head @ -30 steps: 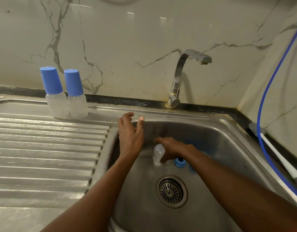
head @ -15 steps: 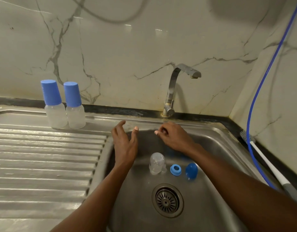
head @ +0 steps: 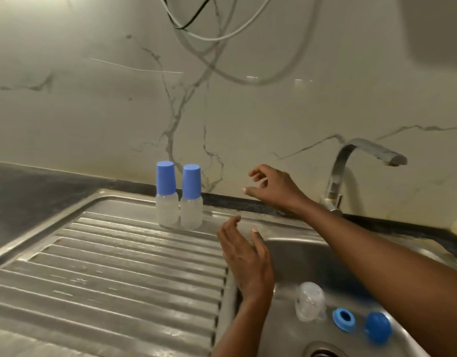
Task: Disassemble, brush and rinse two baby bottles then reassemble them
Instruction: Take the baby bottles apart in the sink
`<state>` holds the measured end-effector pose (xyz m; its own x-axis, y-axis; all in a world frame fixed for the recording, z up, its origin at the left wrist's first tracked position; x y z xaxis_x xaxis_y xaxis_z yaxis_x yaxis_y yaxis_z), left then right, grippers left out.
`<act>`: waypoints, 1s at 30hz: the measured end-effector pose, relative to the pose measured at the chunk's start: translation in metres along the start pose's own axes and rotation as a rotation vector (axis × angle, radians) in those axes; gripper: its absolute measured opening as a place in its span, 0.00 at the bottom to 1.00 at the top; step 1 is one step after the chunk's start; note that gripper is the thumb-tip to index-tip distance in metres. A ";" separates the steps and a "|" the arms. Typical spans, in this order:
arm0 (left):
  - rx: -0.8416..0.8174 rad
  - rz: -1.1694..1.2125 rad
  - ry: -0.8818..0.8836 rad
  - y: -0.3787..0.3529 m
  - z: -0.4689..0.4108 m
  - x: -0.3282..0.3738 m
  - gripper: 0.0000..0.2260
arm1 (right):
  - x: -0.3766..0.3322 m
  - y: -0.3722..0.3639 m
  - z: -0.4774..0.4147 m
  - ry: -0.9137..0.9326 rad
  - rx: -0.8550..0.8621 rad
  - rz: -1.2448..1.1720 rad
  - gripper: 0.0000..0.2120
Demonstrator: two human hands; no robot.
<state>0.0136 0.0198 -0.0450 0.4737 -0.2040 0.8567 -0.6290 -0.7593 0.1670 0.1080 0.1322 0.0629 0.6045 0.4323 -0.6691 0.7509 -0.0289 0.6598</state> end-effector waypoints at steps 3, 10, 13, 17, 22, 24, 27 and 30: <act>-0.024 -0.030 0.007 -0.004 0.002 0.001 0.15 | -0.029 -0.035 -0.020 0.004 -0.139 -0.041 0.33; -0.047 -0.057 0.032 -0.005 -0.001 -0.004 0.14 | -0.082 -0.099 -0.042 0.108 -0.337 -0.100 0.42; -0.056 -0.069 0.031 -0.006 -0.001 -0.005 0.16 | -0.086 -0.112 -0.048 0.117 -0.354 -0.072 0.35; -0.069 -0.067 0.032 -0.009 -0.001 -0.008 0.16 | -0.082 -0.108 -0.049 0.149 -0.283 -0.091 0.23; -0.070 -0.049 0.045 -0.009 -0.002 -0.009 0.16 | -0.082 -0.091 -0.045 0.199 -0.212 -0.081 0.18; -0.054 -0.053 0.035 -0.007 -0.004 -0.007 0.16 | -0.084 -0.076 -0.040 0.214 -0.177 -0.072 0.17; -0.023 -0.072 0.004 -0.002 -0.004 -0.002 0.17 | -0.081 -0.037 -0.024 0.231 -0.074 -0.058 0.19; -0.018 -0.093 -0.022 0.000 -0.003 0.003 0.20 | -0.068 0.008 0.009 0.239 0.033 -0.008 0.22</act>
<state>0.0130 0.0211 -0.0411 0.5438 -0.1474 0.8262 -0.5927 -0.7644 0.2537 0.0753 0.0949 0.1104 0.5213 0.6332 -0.5721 0.7664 -0.0524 0.6403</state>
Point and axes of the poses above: each hand's wrist, its own z-axis away from the middle knuckle, its own y-axis out of the back of the hand, x = y × z, the point moved 10 cm from there along -z, towards the middle knuckle, and after that the axes turned 11 degrees about -z, right-handed, at the moved point
